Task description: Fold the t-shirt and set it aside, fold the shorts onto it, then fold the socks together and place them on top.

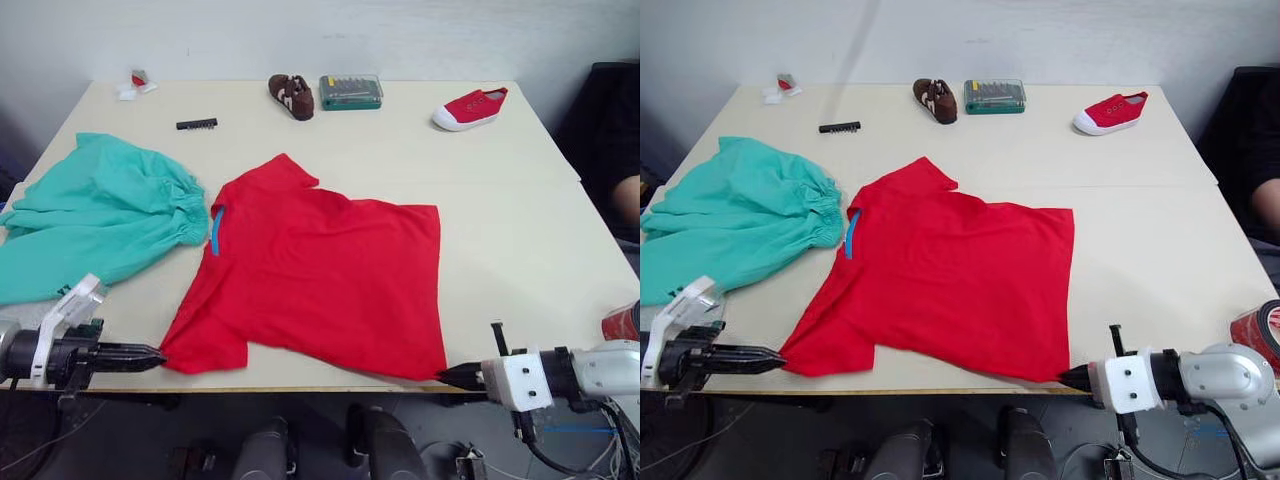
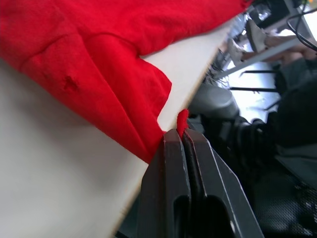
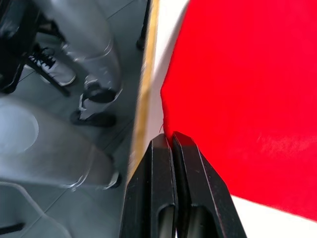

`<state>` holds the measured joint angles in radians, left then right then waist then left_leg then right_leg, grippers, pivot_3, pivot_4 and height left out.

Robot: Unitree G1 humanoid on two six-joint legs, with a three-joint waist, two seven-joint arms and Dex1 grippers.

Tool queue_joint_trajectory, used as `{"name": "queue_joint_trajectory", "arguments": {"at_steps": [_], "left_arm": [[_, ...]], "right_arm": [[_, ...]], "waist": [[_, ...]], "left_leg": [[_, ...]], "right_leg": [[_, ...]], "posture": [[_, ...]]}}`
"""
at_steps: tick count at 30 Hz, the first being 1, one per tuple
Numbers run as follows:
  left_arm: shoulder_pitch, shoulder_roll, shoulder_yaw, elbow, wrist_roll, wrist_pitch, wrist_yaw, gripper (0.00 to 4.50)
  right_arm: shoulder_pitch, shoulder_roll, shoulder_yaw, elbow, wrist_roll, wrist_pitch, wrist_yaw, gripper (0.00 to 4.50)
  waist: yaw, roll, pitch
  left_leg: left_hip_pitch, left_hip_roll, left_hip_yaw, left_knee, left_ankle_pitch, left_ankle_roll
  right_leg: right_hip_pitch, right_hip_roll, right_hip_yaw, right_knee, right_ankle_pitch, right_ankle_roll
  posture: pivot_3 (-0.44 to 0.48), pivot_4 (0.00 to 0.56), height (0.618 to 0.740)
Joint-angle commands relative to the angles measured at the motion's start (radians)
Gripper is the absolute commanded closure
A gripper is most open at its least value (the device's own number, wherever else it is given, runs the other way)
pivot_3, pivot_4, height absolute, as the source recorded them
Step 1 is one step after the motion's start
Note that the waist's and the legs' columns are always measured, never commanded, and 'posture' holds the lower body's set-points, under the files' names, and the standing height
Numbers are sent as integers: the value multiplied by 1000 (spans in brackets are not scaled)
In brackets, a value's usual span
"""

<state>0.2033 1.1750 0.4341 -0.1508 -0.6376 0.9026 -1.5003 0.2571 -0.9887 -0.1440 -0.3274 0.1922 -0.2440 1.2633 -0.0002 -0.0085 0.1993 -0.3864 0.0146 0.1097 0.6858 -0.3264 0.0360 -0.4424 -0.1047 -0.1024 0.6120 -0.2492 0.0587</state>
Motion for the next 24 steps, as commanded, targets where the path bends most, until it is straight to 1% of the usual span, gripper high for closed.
{"name": "queue_joint_trajectory", "arguments": {"at_steps": [1,3,4,6,8,9,10,12,13,15,16,17,19,20,24], "left_arm": [[83,32,71,-59,-27,7,-61,4500],[133,52,97,-69,-33,6,-91,4500],[130,61,101,-58,-43,5,-95,4500],[79,72,90,-23,-78,15,-80,4500],[-54,67,46,46,-120,47,-31,4500],[-173,40,6,105,-128,62,20,4500],[-258,22,-24,147,-130,73,53,4500],[-430,-32,-85,246,-98,77,130,4500],[-489,-44,-110,280,-87,83,144,4500],[-549,-51,-146,285,-93,86,126,4500],[-592,-63,-166,303,-94,96,135,4500],[-630,-79,-189,325,-80,95,154,4500],[-696,-123,-251,379,-11,51,219,4500],[-714,-136,-270,396,14,33,238,4500],[-790,-242,-324,478,92,-26,341,4500]], "right_arm": [[65,-36,-72,13,20,-37,28,4487],[133,-45,-130,-24,86,32,46,4487],[147,-46,-153,-50,130,83,44,4487],[149,-55,-183,-98,217,194,36,4487],[110,-71,-203,-137,353,368,9,4487],[74,-77,-200,-132,413,445,-2,4487],[48,-80,-198,-128,451,498,-9,4487],[-13,-77,-178,-94,465,554,-21,4487],[-34,-73,-171,-82,459,567,-24,4487],[-62,-66,-162,-76,456,591,-26,4487],[-83,-60,-159,-78,475,621,-36,4487],[-104,-54,-155,-81,499,655,-48,4487],[-150,-42,-143,-77,538,724,-75,4487],[-165,-38,-139,-74,547,746,-83,4487],[-228,-23,-104,-15,558,857,-132,4487]], "waist": [[1,0,0],[2,0,0],[3,0,0],[4,0,0],[4,0,0],[5,0,0],[7,0,0],[15,0,0],[18,0,0],[23,0,0],[23,0,0],[24,-1,-1],[24,-1,-1],[24,-1,-1],[24,-4,-1]], "left_leg": [[0,0,0,0,0,0],[0,0,-1,-1,1,-1],[1,0,-2,-2,1,-2],[1,1,-2,-2,0,-3],[1,1,-3,-2,-2,-3],[1,1,-4,-2,-1,-3],[1,1,-4,-2,0,-3],[3,1,-5,-2,1,-3],[3,1,-5,-2,1,-3],[4,1,-4,-3,3,1],[3,1,-4,-3,5,-5],[2,1,-3,-3,4,-6],[0,2,-2,-2,5,-6],[1,1,-2,-2,5,-5],[1,1,1,-2,6,-3]], "right_leg": [[0,0,0,0,0,-1],[0,0,0,1,-1,-1],[0,0,-1,1,-1,-2],[0,0,-1,1,-2,-3],[0,0,-1,3,-2,-4],[0,0,-2,4,-2,-4],[0,0,-2,4,-2,-6],[2,0,-3,4,-2,-7],[2,0,-3,5,-2,-7],[1,0,-3,8,-2,-7],[0,1,-3,9,-3,-7],[-1,2,-3,9,-3,-6],[-2,5,-3,10,-3,-6],[-2,5,-2,10,-3,-5],[-2,5,-1,8,-2,-3]], "posture": [[0,150,740],[0,150,740],[0,150,740],[0,150,740],[0,150,740],[0,150,740],[0,150,740],[0,150,740],[0,150,740],[0,150,740],[0,150,740],[0,150,740],[0,150,740],[0,150,740],[0,150,740]]}}
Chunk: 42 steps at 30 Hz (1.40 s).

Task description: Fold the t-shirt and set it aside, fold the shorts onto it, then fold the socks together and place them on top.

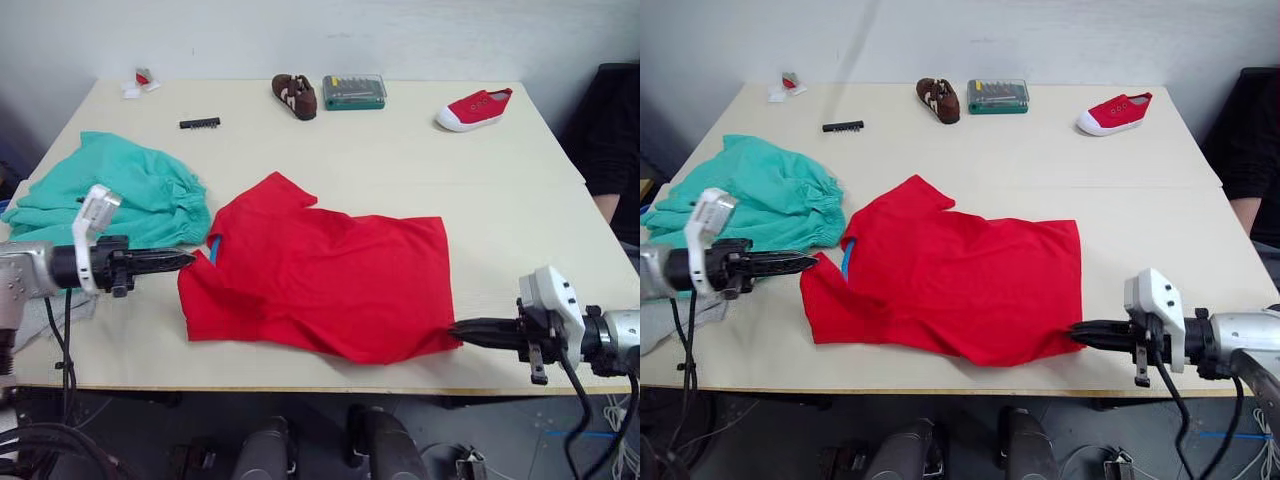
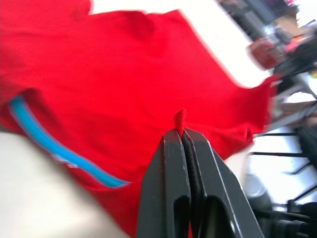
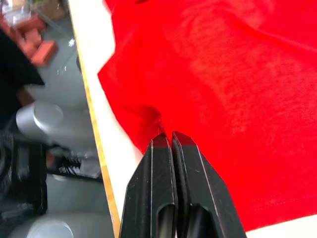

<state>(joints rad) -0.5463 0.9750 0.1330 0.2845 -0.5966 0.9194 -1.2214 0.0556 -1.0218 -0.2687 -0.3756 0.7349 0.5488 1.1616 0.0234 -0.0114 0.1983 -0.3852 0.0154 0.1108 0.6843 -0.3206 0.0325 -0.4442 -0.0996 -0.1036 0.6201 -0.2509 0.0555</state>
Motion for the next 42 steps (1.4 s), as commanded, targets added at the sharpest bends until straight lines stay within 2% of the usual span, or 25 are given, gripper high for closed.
{"name": "queue_joint_trajectory", "arguments": {"at_steps": [1,8,14,23,27,32,33,35,38,42], "left_arm": [[-46,-55,-28,50,60,-50,70,4500],[-61,-125,-46,71,96,-86,99,4500],[-114,-180,-31,149,120,-119,148,4500],[-109,-174,-36,136,126,-119,123,4500],[-96,-149,-29,119,117,-104,97,3586],[-69,-115,-3,83,95,-87,70,1989],[-69,-110,20,78,79,-77,72,1699],[-66,-97,62,69,50,-49,70,1684],[-31,-56,94,39,23,-26,34,1684],[96,23,98,-44,66,-111,-1,1684]], "right_arm": [[-32,12,29,40,5,74,-36,4487],[-6,17,59,80,-37,119,-54,4487],[-46,44,46,161,-53,161,-108,4487],[-42,63,56,160,-87,155,-128,4487],[-27,67,37,141,-89,157,-128,4500],[5,65,8,116,-83,170,-132,4500],[4,67,-9,113,-67,185,-139,4309],[1,73,-44,102,-35,210,-151,3898],[10,73,-87,69,-16,215,-156,2833],[51,63,-144,-23,-3,197,-135,1438]], "waist": [[1,-3,-1],[0,-5,-1],[1,-6,-1],[0,-6,-1],[0,-6,-1],[0,-6,-1],[0,-6,-1],[0,-6,-1],[-4,-6,-1],[-5,-6,-1]], "left_leg": [[0,0,0,0,0,0],[0,0,-1,0,0,1],[0,0,-1,1,1,0],[0,0,-1,1,1,0],[0,0,-1,1,1,0],[0,0,-1,1,1,0],[0,0,-1,1,1,0],[0,0,-1,1,1,0],[0,0,-1,1,1,0],[1,1,-1,0,0,-2]], "right_leg": [[0,0,0,0,0,0],[0,-1,1,1,0,0],[0,-2,0,2,0,0],[0,-1,0,1,0,0],[0,-1,0,2,0,0],[0,-1,1,1,0,0],[0,-2,1,1,0,0],[0,-2,1,2,0,0],[0,-2,1,2,0,0],[0,-1,1,1,0,0]], "posture": [[0,150,740],[0,150,740],[0,150,740],[0,150,740],[0,150,740],[0,150,740],[0,150,740],[0,150,740],[0,150,740],[0,150,740]]}}
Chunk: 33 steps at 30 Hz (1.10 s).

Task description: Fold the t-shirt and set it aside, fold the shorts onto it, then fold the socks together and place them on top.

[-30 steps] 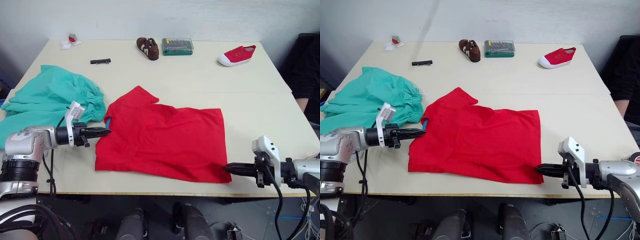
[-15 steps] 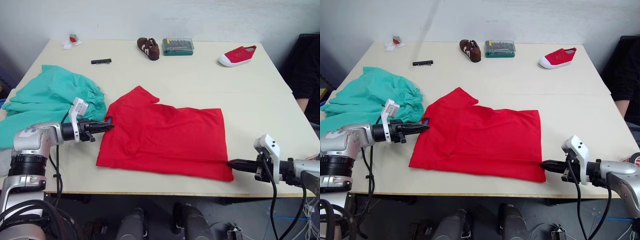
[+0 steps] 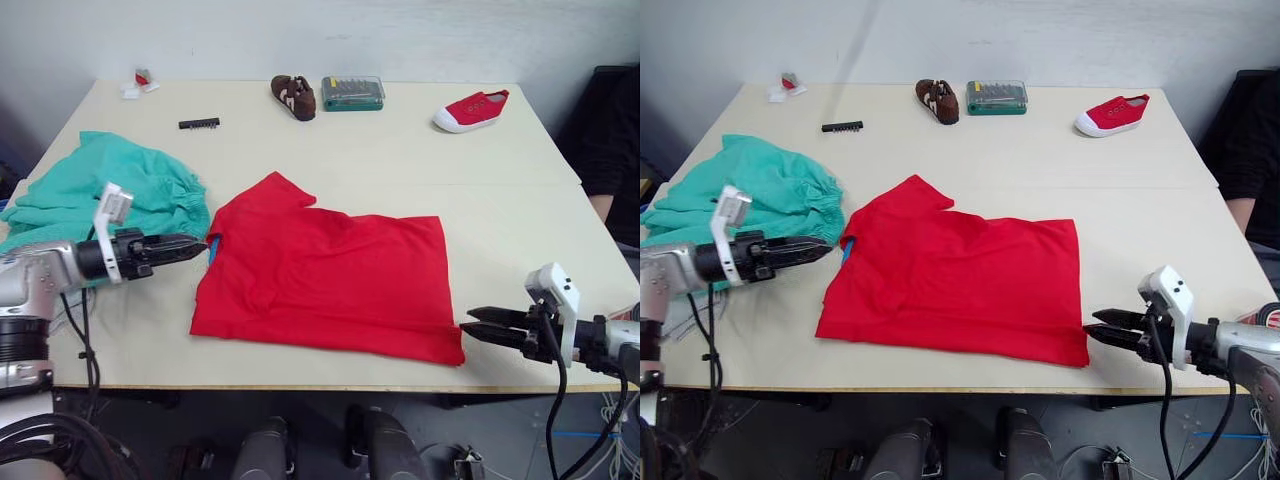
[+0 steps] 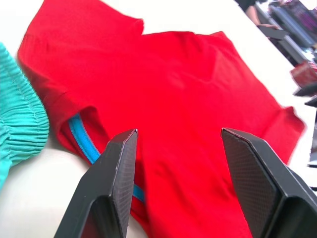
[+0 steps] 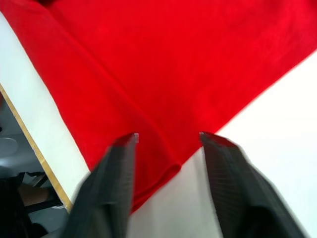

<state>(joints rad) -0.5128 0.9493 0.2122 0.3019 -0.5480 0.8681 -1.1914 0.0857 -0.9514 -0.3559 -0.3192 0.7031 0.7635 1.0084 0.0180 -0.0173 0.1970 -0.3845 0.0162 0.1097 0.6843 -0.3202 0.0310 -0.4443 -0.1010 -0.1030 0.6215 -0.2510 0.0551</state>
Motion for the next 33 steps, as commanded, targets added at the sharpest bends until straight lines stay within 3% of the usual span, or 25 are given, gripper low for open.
{"name": "queue_joint_trajectory", "arguments": {"at_steps": [1,8,12,21,26,33], "left_arm": [[94,61,18,-72,26,-85,-44,1684],[250,75,13,-163,40,-194,-89,1684],[253,65,8,-178,47,-217,-75,1684],[265,55,-34,-107,162,-439,-67,1684],[226,7,-33,-148,121,-396,-56,1684],[220,-21,-69,-178,154,-440,-43,1684]], "right_arm": [[28,-8,-63,-105,33,-26,26,1103],[-26,12,41,-305,29,-70,-1,1103],[-48,15,94,-324,2,-87,-14,1103],[-43,24,199,-333,-74,-144,-31,1103],[-54,35,208,-335,-65,-135,-50,1103],[-59,36,211,-346,-53,-126,-71,1103]], "waist": [[0,0,0],[4,0,0],[9,0,0],[4,0,0],[6,0,0],[5,0,0]], "left_leg": [[0,0,0,0,0,0],[0,0,-2,0,-2,0],[-1,0,-4,0,-2,-1],[-1,0,-3,-1,-3,1],[-1,0,-3,-1,-4,5],[-1,-1,-3,-1,-4,4]], "right_leg": [[0,0,0,0,0,0],[0,-2,0,-1,0,-1],[0,-4,-2,-1,-1,-2],[0,-4,-2,-2,-1,-2],[0,-4,-2,-1,-1,-2],[0,-3,-3,-1,-1,-2]], "posture": [[0,150,740],[0,150,740],[0,150,740],[0,150,740],[0,150,740],[0,150,740]]}}
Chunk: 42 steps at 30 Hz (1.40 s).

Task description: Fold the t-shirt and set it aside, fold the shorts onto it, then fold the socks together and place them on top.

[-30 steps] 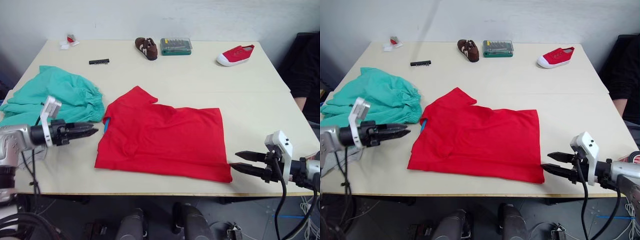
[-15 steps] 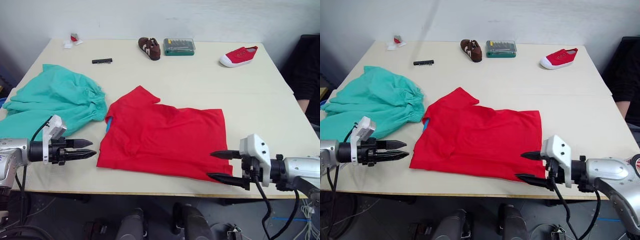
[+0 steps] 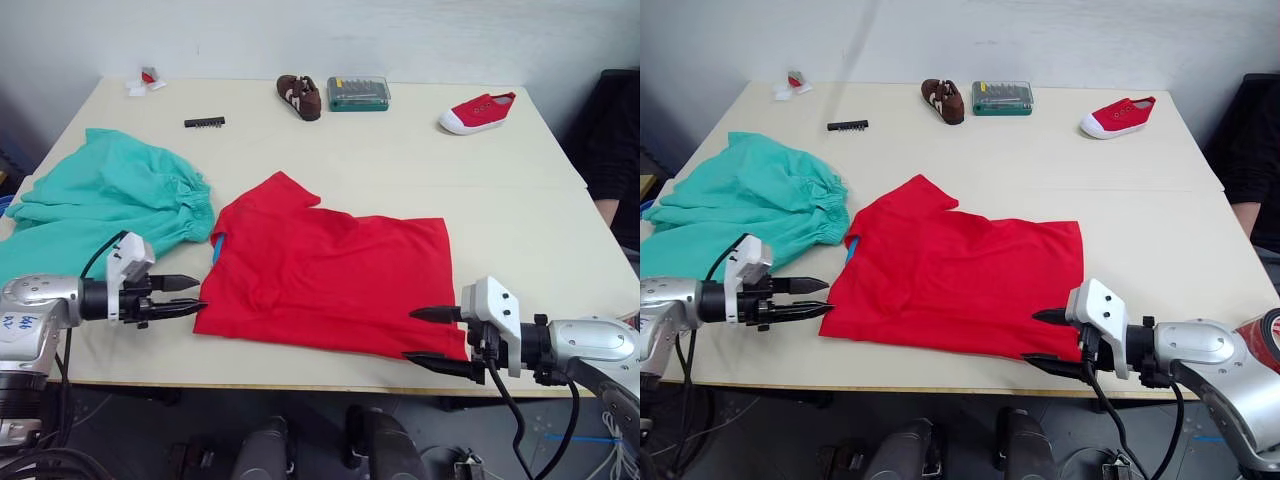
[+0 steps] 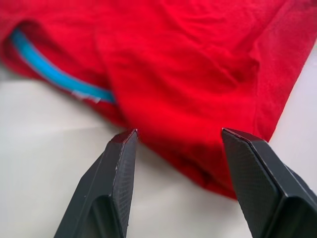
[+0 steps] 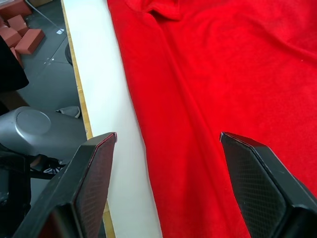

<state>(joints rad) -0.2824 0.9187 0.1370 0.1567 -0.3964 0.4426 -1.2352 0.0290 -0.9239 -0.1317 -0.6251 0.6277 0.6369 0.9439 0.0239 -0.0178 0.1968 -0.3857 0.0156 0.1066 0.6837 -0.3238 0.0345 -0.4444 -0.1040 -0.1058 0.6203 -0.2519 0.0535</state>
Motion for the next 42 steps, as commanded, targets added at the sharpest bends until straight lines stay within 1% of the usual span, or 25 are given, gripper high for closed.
{"name": "queue_joint_trajectory", "arguments": {"at_steps": [1,4,6,8,9,10,12,13,14,16,18,19,20,21,24,26,29,31,32,33,35,38,39,42], "left_arm": [[-16,10,8,-40,-7,-2,0,1684],[-60,31,42,-82,-77,85,-21,1684],[-101,40,71,-92,-120,146,-13,1684],[-138,36,93,-126,-196,242,-7,1684],[-145,34,99,-158,-235,283,-15,1684],[-146,34,94,-202,-265,315,-23,1684],[-129,31,60,-268,-268,317,-31,2079],[-118,24,31,-296,-255,306,-29,2312],[-107,14,-4,-310,-232,284,-28,2676],[-94,-14,-83,-302,-164,220,-18,3185],[-85,-30,-150,-278,-91,142,-20,3795],[-83,-38,-185,-260,-50,106,-15,4116],[-83,-51,-211,-241,-20,75,-9,4420],[-87,-65,-237,-216,11,52,4,4469],[-96,-102,-285,-140,93,-5,48,4469],[-96,-114,-295,-99,128,-32,66,4469],[-72,-93,-282,-63,150,-63,71,4469],[-43,-68,-254,-47,145,-69,71,4469],[-30,-59,-241,-39,142,-71,72,4469],[-15,-46,-221,-22,137,-76,72,4469],[10,-27,-188,0,129,-83,70,4469],[61,9,-88,17,80,-62,60,4469],[65,12,-66,7,61,-45,57,4469],[51,-1,-16,-63,-33,36,39,4469]], "right_arm": [[-1,9,-15,-42,27,3,-8,1103],[-5,16,-8,-42,29,1,-17,1103],[-10,27,6,-36,17,-5,-30,1103],[-17,44,16,-32,21,1,-45,1103],[-21,52,23,-30,20,0,-49,1477],[-25,59,35,-28,14,-3,-54,1678],[-35,69,61,-22,-8,-13,-62,2337],[-41,71,73,-19,-23,-19,-66,2717],[-51,75,92,-11,-45,-26,-73,3144],[-75,81,146,12,-109,-53,-83,3708],[-95,88,195,36,-167,-76,-91,4415],[-104,94,220,51,-194,-81,-100,4500],[-111,99,242,65,-219,-90,-107,4500],[-115,106,266,83,-248,-101,-112,4500],[-110,118,318,142,-330,-136,-126,4500],[-98,118,333,180,-368,-150,-136,4500],[-48,97,315,230,-412,-182,-145,4500],[0,77,271,251,-423,-197,-154,4500],[19,71,249,257,-422,-201,-157,4500],[46,62,215,261,-414,-206,-157,4500],[91,49,159,256,-400,-212,-151,4500],[180,43,6,211,-335,-191,-140,4500],[196,47,-27,189,-313,-185,-134,4500],[196,68,-82,108,-231,-148,-123,4500]], "waist": [[-3,0,0],[-1,0,0],[-1,-1,0],[0,-1,0],[-1,-1,0],[-1,-1,0],[-1,-1,0],[-1,-1,0],[-3,-1,0],[-4,0,0],[-3,-1,0],[-2,-1,0],[-2,-1,0],[-1,-1,0],[-1,-1,0],[-1,-2,-1],[-1,-3,-5],[-1,-3,-6],[-1,-3,-6],[-1,-3,-9],[-1,-2,-13],[0,0,-15],[0,0,-15],[0,1,-14]], "left_leg": [[0,0,0,0,0,0],[0,0,0,0,0,0],[0,0,0,0,0,0],[0,0,0,0,1,-1],[0,0,0,0,2,-3],[0,0,0,0,2,-3],[0,0,0,0,2,-3],[0,0,0,0,2,-3],[0,0,0,0,2,-3],[1,0,2,0,3,-4],[2,0,3,0,3,-4],[2,1,2,0,3,-5],[2,1,2,0,3,-5],[2,1,2,0,3,-5],[2,1,2,0,3,-4],[1,1,2,0,3,-4],[3,1,2,0,3,-3],[7,1,2,0,2,-2],[12,2,2,-1,-2,3],[16,3,1,-1,-4,3],[17,4,0,-1,-5,2],[18,4,-1,-2,-6,0],[17,5,-1,-2,-8,-2],[17,6,-2,-2,-7,-2]], "right_leg": [[0,0,0,0,0,0],[0,1,0,0,0,0],[0,1,0,0,0,0],[0,1,0,0,0,0],[0,1,0,0,0,0],[0,1,0,0,0,0],[1,2,0,0,0,0],[1,2,0,0,0,0],[1,2,1,0,0,0],[1,3,2,0,0,0],[1,4,3,1,0,0],[1,5,3,1,0,0],[1,5,3,1,0,0],[1,5,2,1,0,0],[0,5,2,1,0,0],[0,5,2,1,0,0],[2,4,2,1,0,0],[6,4,2,0,0,0],[11,4,2,-1,-1,-1],[16,4,1,-3,-1,-1],[18,4,1,-4,-2,-2],[18,4,1,-4,-2,-3],[17,4,1,-4,-2,-3],[16,4,0,-3,-3,-4]], "posture": [[0,150,740],[0,150,740],[0,150,740],[0,150,740],[0,150,740],[0,150,740],[0,150,740],[0,150,740],[0,150,740],[0,150,740],[0,150,740],[0,150,740],[0,150,740],[0,150,740],[0,150,740],[0,150,740],[0,150,740],[0,150,740],[0,150,740],[0,150,740],[0,150,740],[0,150,740],[0,150,740],[0,150,740]]}}
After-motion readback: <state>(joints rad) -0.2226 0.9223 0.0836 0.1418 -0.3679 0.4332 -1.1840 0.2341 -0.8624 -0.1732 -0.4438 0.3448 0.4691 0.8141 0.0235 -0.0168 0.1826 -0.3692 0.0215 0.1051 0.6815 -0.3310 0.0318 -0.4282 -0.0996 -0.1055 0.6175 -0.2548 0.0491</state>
